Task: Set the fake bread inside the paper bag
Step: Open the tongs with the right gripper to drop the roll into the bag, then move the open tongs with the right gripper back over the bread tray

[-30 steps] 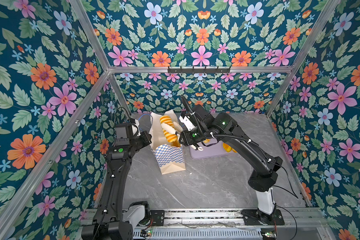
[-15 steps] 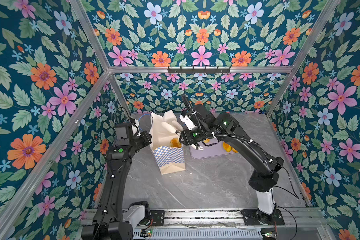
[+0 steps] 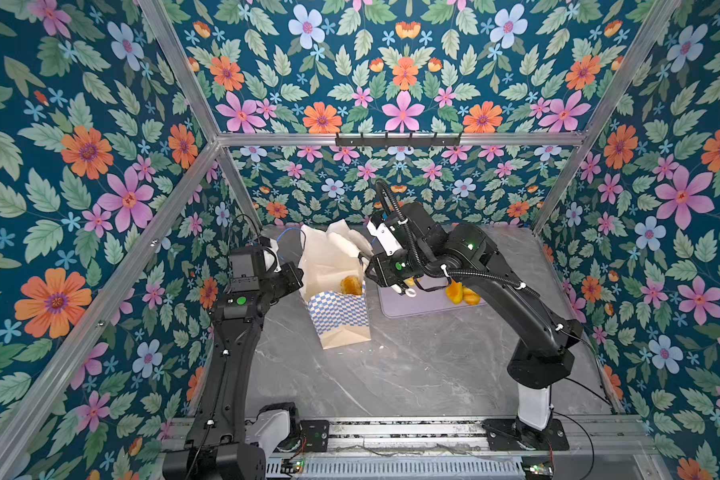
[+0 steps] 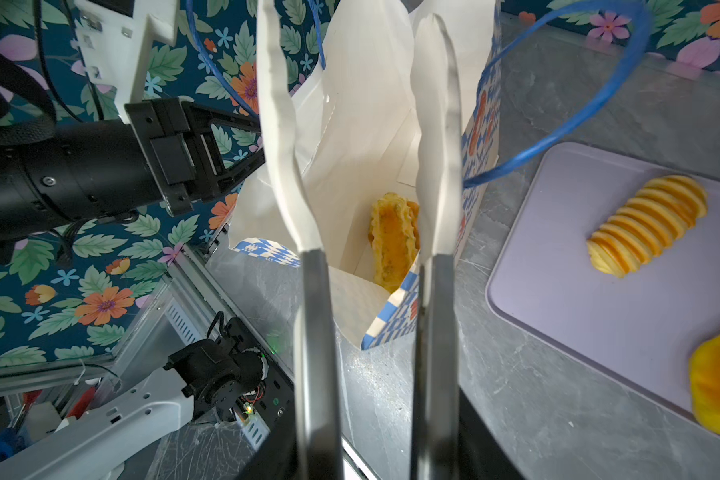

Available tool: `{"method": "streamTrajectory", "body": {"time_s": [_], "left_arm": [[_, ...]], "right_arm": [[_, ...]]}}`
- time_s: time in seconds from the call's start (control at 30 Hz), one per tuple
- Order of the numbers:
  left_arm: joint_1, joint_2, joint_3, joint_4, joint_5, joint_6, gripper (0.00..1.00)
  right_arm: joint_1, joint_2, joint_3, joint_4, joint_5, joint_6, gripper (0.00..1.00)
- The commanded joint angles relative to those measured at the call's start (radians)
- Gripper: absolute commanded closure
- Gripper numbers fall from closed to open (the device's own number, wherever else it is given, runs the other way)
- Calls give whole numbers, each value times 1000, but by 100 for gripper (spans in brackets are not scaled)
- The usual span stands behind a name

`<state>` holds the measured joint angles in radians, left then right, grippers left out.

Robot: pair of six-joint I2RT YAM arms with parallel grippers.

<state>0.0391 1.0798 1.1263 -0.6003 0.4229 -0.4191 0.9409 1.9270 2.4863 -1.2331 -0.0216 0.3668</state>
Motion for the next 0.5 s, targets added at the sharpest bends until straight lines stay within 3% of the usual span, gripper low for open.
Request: {"method": "streamTrajectory", "body": {"time_s": [0.0, 0.47], "left_arm": [[1, -1, 0, 4, 7, 0, 87], [1, 1, 3, 4, 11, 2, 87]], "right_arm": [[-2, -23, 2, 1, 54, -17, 56], [-96, -188, -186, 73, 87, -7, 58]]}}
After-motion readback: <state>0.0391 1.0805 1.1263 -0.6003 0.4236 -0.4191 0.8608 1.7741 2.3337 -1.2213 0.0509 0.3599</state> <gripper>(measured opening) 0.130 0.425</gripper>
